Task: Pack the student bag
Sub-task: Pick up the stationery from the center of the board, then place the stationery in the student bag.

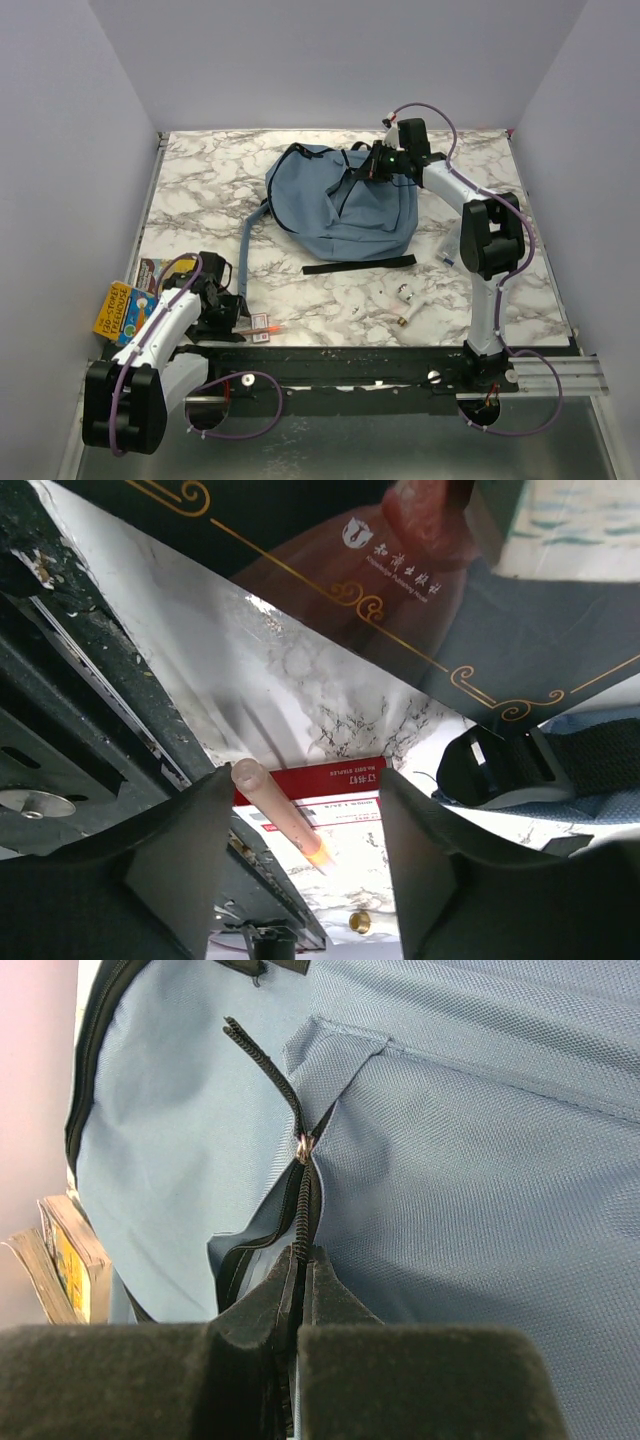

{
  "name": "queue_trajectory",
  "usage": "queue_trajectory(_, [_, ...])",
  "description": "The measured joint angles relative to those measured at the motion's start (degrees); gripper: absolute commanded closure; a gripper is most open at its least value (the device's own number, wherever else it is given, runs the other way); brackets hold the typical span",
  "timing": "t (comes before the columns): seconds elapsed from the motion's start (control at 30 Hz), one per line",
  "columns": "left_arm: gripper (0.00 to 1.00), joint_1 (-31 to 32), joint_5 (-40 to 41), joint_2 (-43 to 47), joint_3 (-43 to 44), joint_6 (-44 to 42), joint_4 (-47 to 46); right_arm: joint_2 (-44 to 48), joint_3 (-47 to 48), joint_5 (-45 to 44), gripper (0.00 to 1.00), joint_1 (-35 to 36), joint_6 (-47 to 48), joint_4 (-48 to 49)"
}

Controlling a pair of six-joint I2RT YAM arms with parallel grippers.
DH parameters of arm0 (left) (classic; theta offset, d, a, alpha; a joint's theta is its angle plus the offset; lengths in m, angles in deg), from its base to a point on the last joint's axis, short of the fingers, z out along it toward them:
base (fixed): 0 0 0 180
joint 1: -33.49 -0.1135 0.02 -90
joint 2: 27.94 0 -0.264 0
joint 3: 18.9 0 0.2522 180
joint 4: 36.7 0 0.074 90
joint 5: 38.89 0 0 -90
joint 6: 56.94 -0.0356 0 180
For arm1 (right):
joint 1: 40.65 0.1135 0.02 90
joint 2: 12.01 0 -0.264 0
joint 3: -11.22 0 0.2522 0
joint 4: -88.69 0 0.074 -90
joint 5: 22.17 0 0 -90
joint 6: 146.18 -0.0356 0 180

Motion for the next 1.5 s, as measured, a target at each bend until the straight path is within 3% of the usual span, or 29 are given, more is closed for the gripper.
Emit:
queue_trajectory(0.43, [0.70,0.0,0.0,-0.1,-2.6,1.5,-1.9,1.0,-1.0,-0.4,1.00,0.0,0.0,0.7])
queue_trajectory(0.73, [1.00,0.0,-0.1,3.1,-2.6,0.6,-2.1,1.0,-1.1,-0.5,0.99,0.1,0.5,0.7])
queue_trajectory(1.23, [1.00,0.7,-0.1,7.7,12.0,-11.6,-3.3,1.2,-1.1,-0.8,0.99,0.7,1.7,0.7])
queue_trajectory(1.5, [1.00,7.6,-1.8,6.7,16.7,-21.6,-22.2,1.2,-1.1,-0.8,0.99,1.0,2.1,0.7])
